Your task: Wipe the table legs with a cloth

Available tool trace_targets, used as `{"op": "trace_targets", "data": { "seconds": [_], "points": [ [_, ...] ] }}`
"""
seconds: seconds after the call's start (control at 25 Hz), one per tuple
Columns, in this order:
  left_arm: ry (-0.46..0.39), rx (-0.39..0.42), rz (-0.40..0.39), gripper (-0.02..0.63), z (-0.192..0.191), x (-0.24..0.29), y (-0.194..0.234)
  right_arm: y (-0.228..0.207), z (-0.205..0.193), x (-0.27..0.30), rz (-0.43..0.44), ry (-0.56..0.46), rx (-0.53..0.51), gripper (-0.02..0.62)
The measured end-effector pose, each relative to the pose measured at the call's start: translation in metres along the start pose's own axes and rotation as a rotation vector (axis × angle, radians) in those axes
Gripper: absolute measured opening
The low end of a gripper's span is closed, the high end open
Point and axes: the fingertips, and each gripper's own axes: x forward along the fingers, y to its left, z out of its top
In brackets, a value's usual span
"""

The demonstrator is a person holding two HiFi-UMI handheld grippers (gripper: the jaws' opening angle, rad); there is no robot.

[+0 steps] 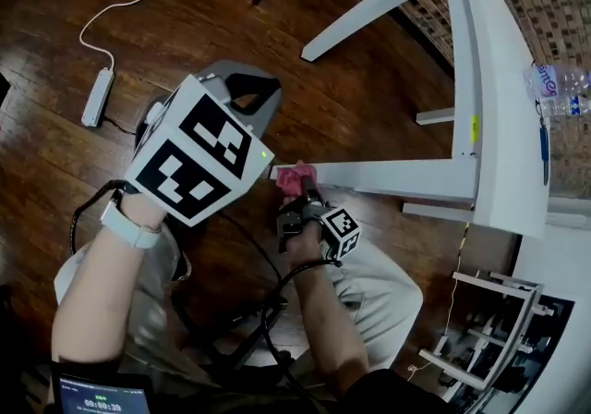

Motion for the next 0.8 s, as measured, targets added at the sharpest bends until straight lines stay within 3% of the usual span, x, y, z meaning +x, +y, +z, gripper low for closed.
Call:
{"op": "trace_targets", "data": {
  "seconds": [0.16, 0.36, 0.48, 0.6, 0.72, 0.8],
  "points": [
    [-0.006, 0.107, -0.088, 0.002, 0.034, 0.016, -0.014, 0.058, 0.023, -0.045, 0.052, -0.011, 0.032, 0.114],
    [-0.005, 0.162, -0.106, 0.002, 0.042, 0.034, -0.001, 0.107, 0.026, -0.067, 0.127, 0.048, -0.032, 0.114],
    [0.014, 0.166, -0.13, 0.002, 0.039, 0.045, -0.007, 0.119, 0.025, -0.075, 0.142, 0.088, -0.099, 0.114],
    [0.022, 0.215, -0.182, 0.002, 0.041, 0.056, -0.038, 0.122, 0.033, -0.087, 0.163, 0.114, -0.114, 0.114],
    [-0.019, 0.285, -0.205, 0.002, 0.041, 0.058, -0.06, 0.134, 0.042, -0.095, 0.202, 0.129, -0.145, 0.114],
    [-0.071, 0.276, -0.208, 0.002, 0.038, 0.051, -0.071, 0.136, 0.04, -0.096, 0.215, 0.155, -0.179, 0.114]
  ]
}}
